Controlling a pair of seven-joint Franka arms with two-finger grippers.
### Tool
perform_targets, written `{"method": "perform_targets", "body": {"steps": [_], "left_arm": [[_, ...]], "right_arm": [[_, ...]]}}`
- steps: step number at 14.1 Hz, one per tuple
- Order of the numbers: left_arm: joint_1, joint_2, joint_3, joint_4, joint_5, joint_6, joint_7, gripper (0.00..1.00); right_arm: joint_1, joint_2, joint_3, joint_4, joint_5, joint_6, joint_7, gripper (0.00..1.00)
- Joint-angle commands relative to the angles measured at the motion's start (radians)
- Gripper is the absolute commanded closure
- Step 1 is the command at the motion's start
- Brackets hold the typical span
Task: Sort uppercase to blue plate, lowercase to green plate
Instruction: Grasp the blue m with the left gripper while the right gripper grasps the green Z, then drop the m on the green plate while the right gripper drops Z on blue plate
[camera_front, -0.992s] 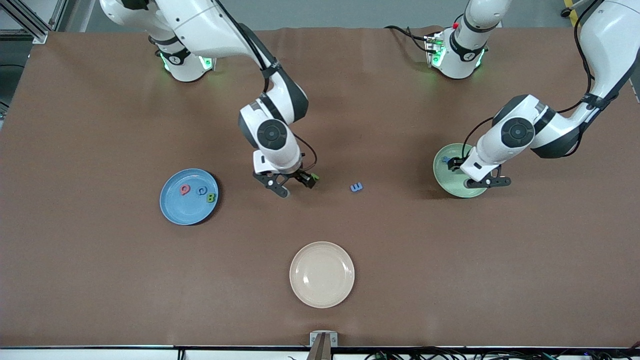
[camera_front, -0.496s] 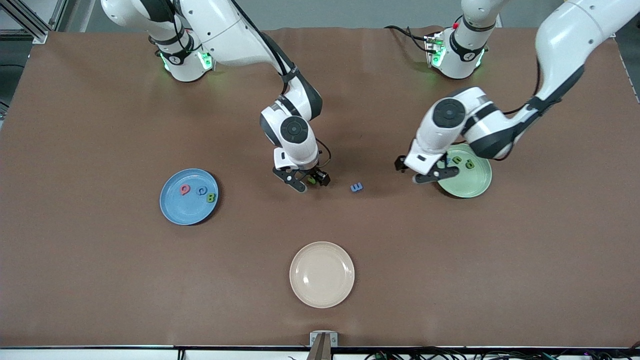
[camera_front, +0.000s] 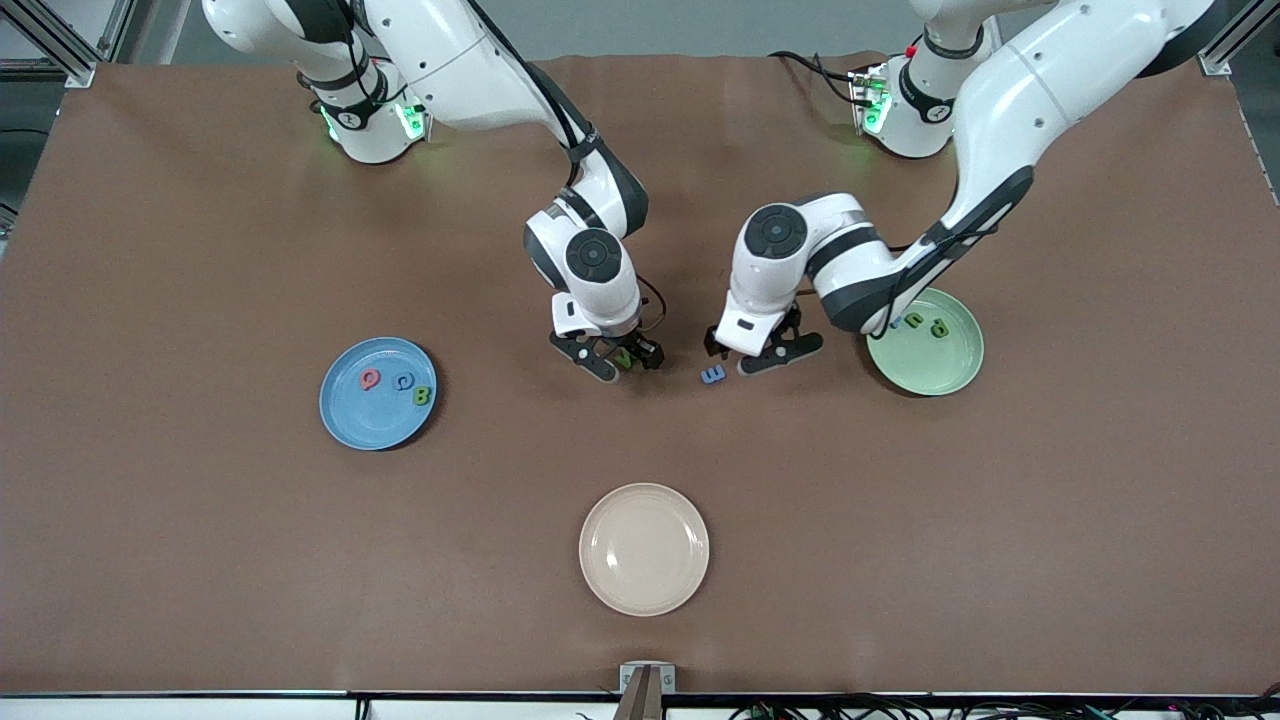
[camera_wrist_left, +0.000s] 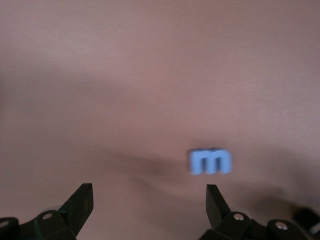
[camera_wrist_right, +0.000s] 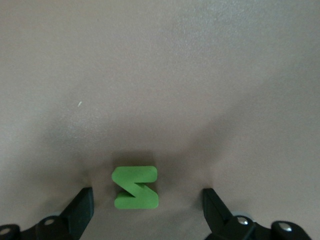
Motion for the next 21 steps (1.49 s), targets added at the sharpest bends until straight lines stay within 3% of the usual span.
{"method": "perform_targets", "body": {"steps": [1,4,6,13,15,21], "left_arm": [[-0.099,0.036,0.074,0.092,-0.020,0.025,-0.017,0.01],[-0.111,0.053,0.094,0.102,-0.018,0.074,-0.020,0.01],[-0.111,0.066,0.094,0.106,-0.014,0.080,-0.017,0.01],[-0.113,0.103,0.111,0.118,-0.006,0.102,-0.017,0.04],[-0.113,0.106,0.112,0.119,-0.007,0.102,-0.017,0.08],[-0.165,0.108,0.151,0.148,-0.020,0.102,-0.019,0.21]], "right_arm": [[-0.002,0.007,-0.011,0.011,-0.041,-0.004,0.007,0.09],[-0.003,0.007,-0.011,0.011,-0.061,-0.009,0.001,0.13],[-0.011,0.006,-0.011,0.011,-0.087,-0.021,-0.001,0.24],[-0.026,0.001,-0.010,0.013,-0.094,-0.038,-0.004,0.94],[-0.040,-0.005,-0.010,0.013,-0.094,-0.070,-0.023,0.99],[-0.152,-0.095,-0.010,0.008,-0.093,-0.255,-0.219,0.99]]}}
